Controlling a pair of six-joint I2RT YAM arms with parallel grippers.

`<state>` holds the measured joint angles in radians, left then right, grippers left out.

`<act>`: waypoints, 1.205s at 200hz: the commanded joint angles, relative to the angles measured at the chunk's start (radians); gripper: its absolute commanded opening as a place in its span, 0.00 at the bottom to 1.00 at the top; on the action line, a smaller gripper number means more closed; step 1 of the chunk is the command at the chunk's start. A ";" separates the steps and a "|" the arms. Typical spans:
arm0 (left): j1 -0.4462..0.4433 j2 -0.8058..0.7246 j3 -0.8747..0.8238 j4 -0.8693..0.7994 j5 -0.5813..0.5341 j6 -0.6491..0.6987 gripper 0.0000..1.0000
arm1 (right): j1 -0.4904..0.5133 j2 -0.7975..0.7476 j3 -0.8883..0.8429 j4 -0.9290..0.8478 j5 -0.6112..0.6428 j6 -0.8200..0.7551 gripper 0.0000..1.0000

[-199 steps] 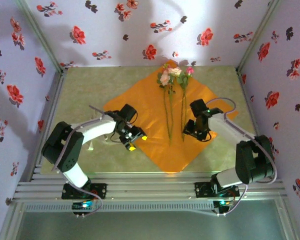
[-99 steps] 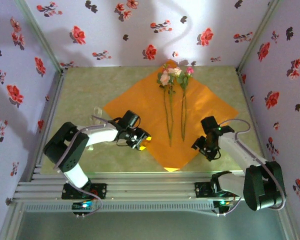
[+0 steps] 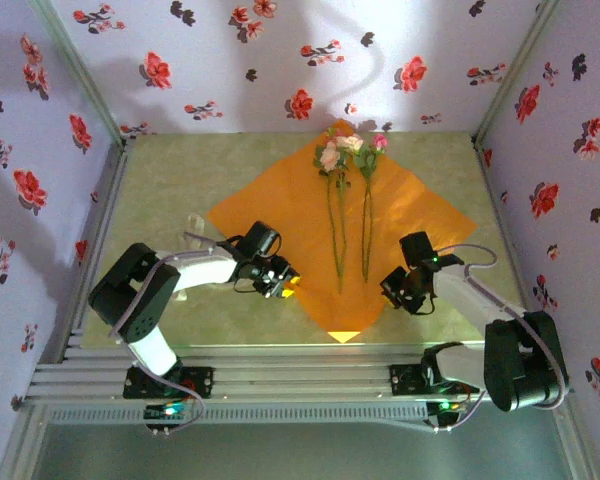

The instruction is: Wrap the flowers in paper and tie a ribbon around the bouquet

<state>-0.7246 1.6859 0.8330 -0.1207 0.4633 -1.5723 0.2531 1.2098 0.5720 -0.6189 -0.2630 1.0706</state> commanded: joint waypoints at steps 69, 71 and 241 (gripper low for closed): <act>-0.005 -0.150 -0.018 -0.069 0.017 -0.149 0.67 | -0.058 -0.014 0.105 -0.039 -0.035 0.279 0.00; -0.007 -0.150 -0.022 -0.058 0.021 -0.161 0.68 | -0.061 -0.010 0.105 -0.036 -0.037 0.284 0.00; -0.064 -0.037 0.568 -0.594 0.065 1.203 0.48 | -0.147 0.057 0.026 0.165 -0.074 0.657 0.00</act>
<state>-0.7593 1.6493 1.3960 -0.6140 0.4690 -0.8658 0.1200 1.2442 0.6029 -0.4927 -0.3351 1.6207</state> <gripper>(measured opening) 0.446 0.063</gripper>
